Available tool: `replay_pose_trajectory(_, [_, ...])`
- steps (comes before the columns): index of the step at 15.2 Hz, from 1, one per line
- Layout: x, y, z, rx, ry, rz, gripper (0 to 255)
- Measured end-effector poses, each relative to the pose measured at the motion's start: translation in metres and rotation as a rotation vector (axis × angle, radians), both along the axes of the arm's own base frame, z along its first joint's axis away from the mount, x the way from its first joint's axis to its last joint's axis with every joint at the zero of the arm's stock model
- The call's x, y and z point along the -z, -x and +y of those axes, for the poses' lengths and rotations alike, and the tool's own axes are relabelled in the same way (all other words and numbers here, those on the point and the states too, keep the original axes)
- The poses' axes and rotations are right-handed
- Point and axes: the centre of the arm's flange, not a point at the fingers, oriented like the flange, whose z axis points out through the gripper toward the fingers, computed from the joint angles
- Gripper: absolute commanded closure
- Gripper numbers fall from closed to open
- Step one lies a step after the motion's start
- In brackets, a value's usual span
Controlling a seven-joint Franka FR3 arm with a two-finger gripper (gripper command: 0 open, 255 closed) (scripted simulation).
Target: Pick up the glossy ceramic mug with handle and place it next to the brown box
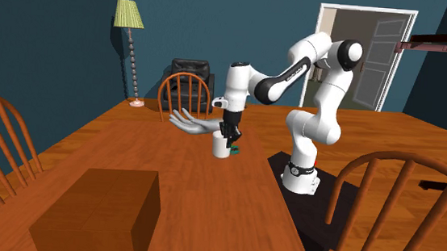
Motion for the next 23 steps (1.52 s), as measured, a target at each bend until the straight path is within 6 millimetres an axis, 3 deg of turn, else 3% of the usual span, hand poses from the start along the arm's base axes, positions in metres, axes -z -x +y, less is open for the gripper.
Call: replay_pose_trajectory(23, [-0.121,-0.001,0.001,0.0,0.0,0.0,255])
